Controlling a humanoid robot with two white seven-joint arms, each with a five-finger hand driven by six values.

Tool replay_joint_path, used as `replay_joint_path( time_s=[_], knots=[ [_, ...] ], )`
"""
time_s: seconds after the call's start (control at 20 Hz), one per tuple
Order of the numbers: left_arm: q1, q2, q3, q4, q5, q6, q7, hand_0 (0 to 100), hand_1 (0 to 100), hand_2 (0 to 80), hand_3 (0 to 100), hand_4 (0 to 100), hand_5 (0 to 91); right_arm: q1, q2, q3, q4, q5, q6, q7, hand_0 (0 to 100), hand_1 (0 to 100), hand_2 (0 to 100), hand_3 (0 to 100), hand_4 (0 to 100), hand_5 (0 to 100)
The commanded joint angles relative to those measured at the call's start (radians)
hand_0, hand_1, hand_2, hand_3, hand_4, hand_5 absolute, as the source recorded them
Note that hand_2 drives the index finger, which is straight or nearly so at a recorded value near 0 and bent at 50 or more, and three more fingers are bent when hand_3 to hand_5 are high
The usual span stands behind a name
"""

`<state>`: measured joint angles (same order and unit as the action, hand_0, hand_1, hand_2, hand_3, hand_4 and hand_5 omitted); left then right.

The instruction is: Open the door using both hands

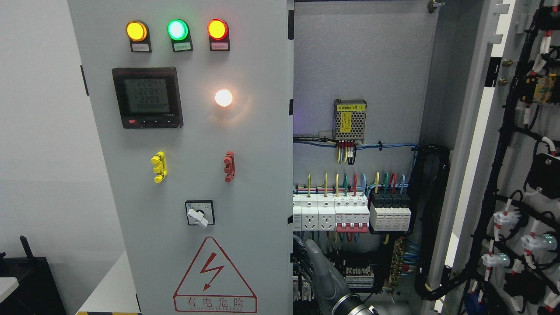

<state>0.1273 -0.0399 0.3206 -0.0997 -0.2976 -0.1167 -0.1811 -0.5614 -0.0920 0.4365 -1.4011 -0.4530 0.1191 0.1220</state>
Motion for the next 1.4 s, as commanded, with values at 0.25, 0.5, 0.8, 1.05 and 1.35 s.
replay_joint_path(
  time_s=[0.25, 0.5, 0.8, 1.05, 1.35],
  knots=[
    [0.0, 0.0, 0.0, 0.0, 0.0, 0.0, 0.0, 0, 0, 0.0, 0, 3, 0.0, -0.011, -0.034, -0.001, 0.005, -0.021, 0.002, 0.059, 0, 0, 0, 0, 0, 0],
    [0.0, 0.0, 0.0, 0.0, 0.0, 0.0, 0.0, 0, 0, 0.0, 0, 3, 0.0, -0.012, -0.04, -0.001, 0.007, -0.023, 0.002, 0.062, 0, 0, 0, 0, 0, 0],
    [0.0, 0.0, 0.0, 0.0, 0.0, 0.0, 0.0, 0, 0, 0.0, 0, 3, 0.0, -0.022, -0.045, -0.001, 0.011, -0.045, 0.004, 0.067, 0, 0, 0, 0, 0, 0],
    [0.0, 0.0, 0.0, 0.0, 0.0, 0.0, 0.0, 0, 0, 0.0, 0, 3, 0.0, -0.029, -0.046, -0.001, 0.013, -0.072, 0.005, 0.067, 0, 0, 0, 0, 0, 0],
    [0.0, 0.0, 0.0, 0.0, 0.0, 0.0, 0.0, 0, 0, 0.0, 0, 3, 0.0, -0.032, -0.046, -0.001, 0.042, -0.073, 0.005, 0.108, 0, 0, 0, 0, 0, 0]
  ],
)
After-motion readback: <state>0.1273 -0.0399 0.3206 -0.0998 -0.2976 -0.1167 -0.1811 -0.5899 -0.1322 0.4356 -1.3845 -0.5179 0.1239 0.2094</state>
